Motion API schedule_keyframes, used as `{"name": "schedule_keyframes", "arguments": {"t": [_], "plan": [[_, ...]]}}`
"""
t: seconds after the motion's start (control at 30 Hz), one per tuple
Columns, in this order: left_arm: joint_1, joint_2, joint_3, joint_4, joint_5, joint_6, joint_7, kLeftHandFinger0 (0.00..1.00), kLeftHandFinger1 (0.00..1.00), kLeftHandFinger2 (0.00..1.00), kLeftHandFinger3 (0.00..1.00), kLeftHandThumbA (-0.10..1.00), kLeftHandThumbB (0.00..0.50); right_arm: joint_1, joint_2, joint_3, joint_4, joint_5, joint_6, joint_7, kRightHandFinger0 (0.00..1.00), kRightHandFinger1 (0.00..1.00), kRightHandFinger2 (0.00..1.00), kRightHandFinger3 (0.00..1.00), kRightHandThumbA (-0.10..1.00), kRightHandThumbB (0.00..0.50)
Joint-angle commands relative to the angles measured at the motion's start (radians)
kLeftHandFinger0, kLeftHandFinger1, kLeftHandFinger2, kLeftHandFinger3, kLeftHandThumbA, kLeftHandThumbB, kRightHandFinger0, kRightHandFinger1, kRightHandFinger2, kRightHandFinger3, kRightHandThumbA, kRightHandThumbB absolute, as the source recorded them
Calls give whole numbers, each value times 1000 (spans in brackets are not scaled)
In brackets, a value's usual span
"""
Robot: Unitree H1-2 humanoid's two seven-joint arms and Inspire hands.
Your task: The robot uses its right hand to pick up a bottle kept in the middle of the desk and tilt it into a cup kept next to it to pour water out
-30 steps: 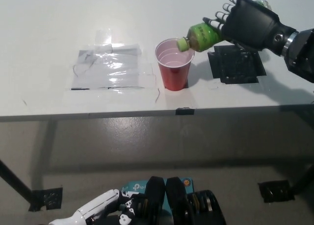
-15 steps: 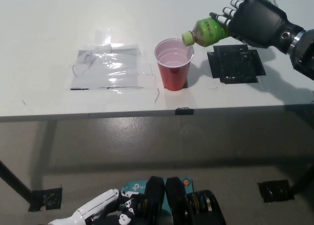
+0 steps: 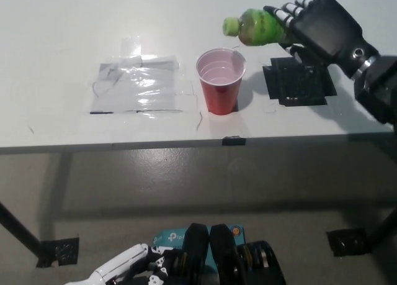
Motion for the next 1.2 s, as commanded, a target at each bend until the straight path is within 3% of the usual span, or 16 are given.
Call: {"name": "schedule_keyframes", "arguments": {"t": [0.0, 0.03, 0.07, 0.17, 0.23, 0.37, 0.53, 0.63, 0.8, 0.93, 1.17], "plan": [[17, 2, 14, -32, 2, 4, 9, 876, 939, 910, 962, 1000, 500, 12, 74, -231, -95, 321, 207, 164, 501, 86, 34, 359, -100, 52], [17, 1, 15, -21, 0, -11, 8, 867, 935, 904, 953, 1000, 500, 29, 129, -333, -113, 464, 262, 203, 89, 3, 6, 292, -100, 19], [16, 0, 17, -17, -1, -15, 9, 865, 934, 901, 952, 1000, 500, 27, 145, -361, -117, 489, 277, 218, 4, 0, 6, 277, -100, 15], [13, 0, 18, -23, -9, 1, 5, 876, 943, 896, 960, 1000, 500, 35, 191, -456, -143, 597, 311, 260, 0, 0, 50, 282, -100, 10], [14, -1, 18, -24, -7, 0, 6, 876, 939, 888, 951, 1000, 500, 37, 213, -517, -139, 696, 292, 283, 0, 4, 26, 269, -100, 1], [18, 0, 18, -18, -3, -7, 9, 874, 936, 891, 947, 1000, 500, 56, 249, -629, -106, 918, 210, 335, 0, 6, 19, 323, -100, 0], [24, -3, 16, -17, -4, -10, 10, 867, 931, 896, 945, 1000, 500, 80, 300, -715, -86, 1059, 133, 338, 2, 11, 31, 361, -100, 0], [23, -3, 15, -18, -3, -6, 11, 860, 928, 896, 943, 1000, 500, 83, 324, -737, -74, 1092, 86, 322, 2, 0, 8, 439, -100, 0], [23, -2, 14, -16, -3, -10, 10, 851, 923, 892, 943, 1000, 500, 80, 353, -762, -70, 1104, 21, 280, 0, 0, 1, 445, -100, 16], [23, -3, 11, -14, 6, -13, 15, 844, 913, 876, 927, 1000, 500, 82, 392, -798, -73, 1113, -32, 205, 0, 0, 11, 404, -100, 6], [26, -6, 13, -22, 3, -9, 18, 859, 925, 882, 942, 1000, 500, 109, 424, -840, -66, 1131, -73, 204, 0, 0, 0, 366, -100, 0]]}}
